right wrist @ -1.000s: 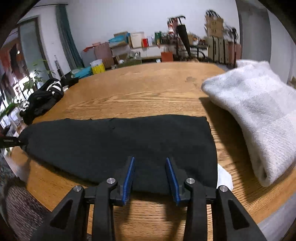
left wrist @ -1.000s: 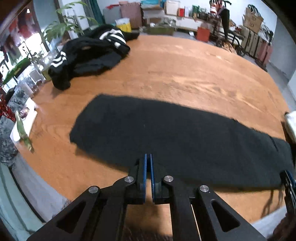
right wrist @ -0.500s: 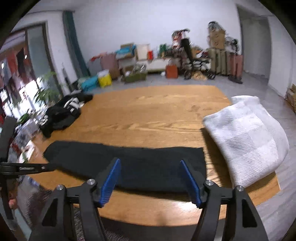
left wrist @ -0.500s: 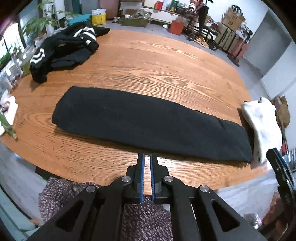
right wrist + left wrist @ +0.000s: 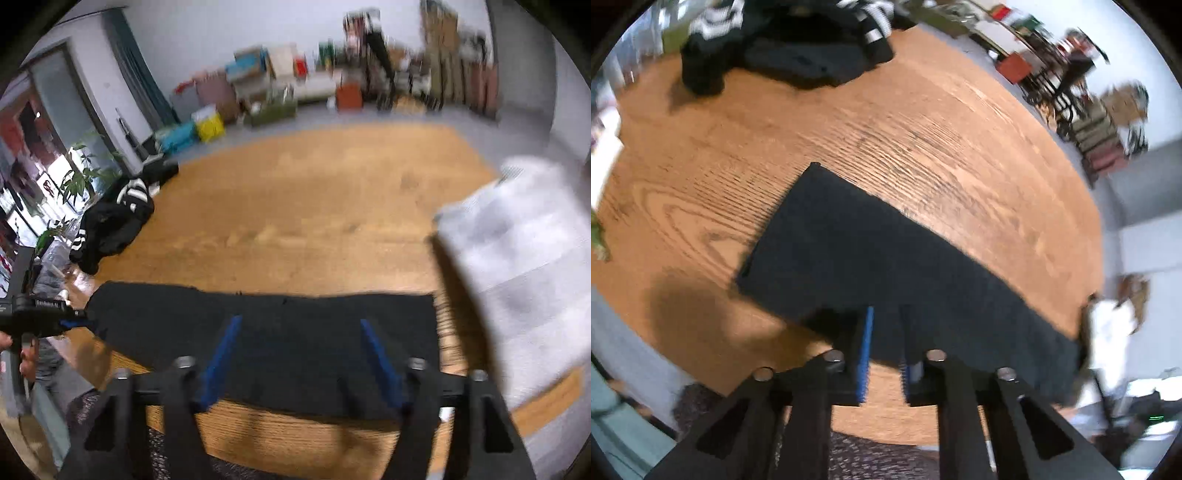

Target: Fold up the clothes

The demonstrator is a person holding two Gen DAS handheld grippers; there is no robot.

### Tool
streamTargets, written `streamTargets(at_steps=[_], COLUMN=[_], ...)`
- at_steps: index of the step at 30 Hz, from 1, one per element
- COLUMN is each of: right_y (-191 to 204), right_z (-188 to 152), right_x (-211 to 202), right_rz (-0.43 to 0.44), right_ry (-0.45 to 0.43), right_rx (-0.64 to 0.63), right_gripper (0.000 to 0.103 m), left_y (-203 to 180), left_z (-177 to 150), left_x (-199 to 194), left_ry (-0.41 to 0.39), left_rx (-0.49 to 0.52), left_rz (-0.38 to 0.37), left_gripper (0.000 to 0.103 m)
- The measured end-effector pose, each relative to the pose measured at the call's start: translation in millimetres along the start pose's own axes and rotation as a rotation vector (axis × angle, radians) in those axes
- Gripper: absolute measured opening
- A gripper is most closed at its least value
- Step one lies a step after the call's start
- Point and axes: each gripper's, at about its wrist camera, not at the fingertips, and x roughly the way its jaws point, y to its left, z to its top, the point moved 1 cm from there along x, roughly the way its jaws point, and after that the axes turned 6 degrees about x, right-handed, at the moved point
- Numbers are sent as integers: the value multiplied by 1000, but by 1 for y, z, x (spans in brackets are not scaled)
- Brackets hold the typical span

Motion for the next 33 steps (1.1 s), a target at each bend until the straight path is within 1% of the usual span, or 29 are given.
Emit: streamTargets(at_steps=[2, 4, 5, 6, 7, 8, 9, 11, 12, 13, 14, 15, 16, 17, 18, 19, 20, 21, 23, 25, 27, 29, 31, 32, 33], right_y=[-8, -17, -21, -25, -30, -34, -38, -46, -55, -66, -78, -81, -80, -78, -70, -56, -39, -25, 1, 16, 28, 34, 21, 8, -6], right_z=[-1, -3, -3, -4, -4, -5, -6, -7, -6, -3, 0, 3, 6, 10, 14, 17, 19, 19, 19, 22, 25, 23, 20, 22, 25], right_x=[11, 23, 28, 34, 40, 45, 51, 62, 62, 59, 56, 51, 45, 39, 34, 31, 32, 37, 50, 61, 69, 79, 88, 91, 91], right_rz=[-6, -11, -14, -17, -20, -23, -26, -32, -27, -18, -9, -24, -55, -85, -102, -100, -89, -74, -44, -31, -14, 21, 22, 35, 51], right_ry=[37, 74, 92, 110, 129, 147, 165, 202, 224, 247, 270, 284, 293, 302, 302, 306, 326, 354, 413, 417, 406, 424, 462, 474, 476], right_rx=[13, 27, 33, 40, 47, 54, 60, 74, 100, 138, 176, 186, 178, 170, 140, 91, 40, 6, -45, -66, -84, -104, -83, -50, -9], right_gripper=[35, 31, 27, 27, 27, 23, 21, 7, 2, 0, 0, 0, 4, 9, 10, 12, 17, 19, 19, 19, 21, 20, 19, 17, 16], left_y=[-2, -1, 2, 6, 12, 22, 31, 48, 51, 51, 49, 43, 36, 26, 16, 4, -8, -18, -28, -29, -24, -12, 0, 7, 14], left_z=[13, 22, 26, 29, 31, 31, 30, 29, 28, 27, 27, 27, 28, 29, 30, 32, 34, 37, 38, 37, 37, 38, 40, 38, 36], left_x=[4, 11, 17, 23, 27, 30, 32, 33, 31, 29, 26, 22, 18, 15, 14, 17, 23, 29, 44, 54, 55, 50, 45, 41, 38], left_ry=[16, 40, 59, 75, 85, 91, 96, 97, 92, 87, 80, 68, 55, 44, 42, 46, 54, 63, 96, 115, 115, 101, 86, 70, 56], left_rx=[1, 4, 0, -4, -8, -18, -31, -67, -67, -56, -43, -23, -1, 27, 53, 81, 110, 137, 163, 170, 171, 163, 158, 159, 162], left_rz=[36, 98, 132, 168, 202, 220, 228, 196, 190, 206, 226, 259, 286, 291, 283, 283, 306, 329, 358, 357, 341, 314, 281, 249, 217], left_gripper=[6, 5, 4, 4, 2, 1, 1, 1, 1, 1, 1, 1, 1, 1, 1, 1, 1, 1, 1, 1, 1, 1, 1, 1, 1])
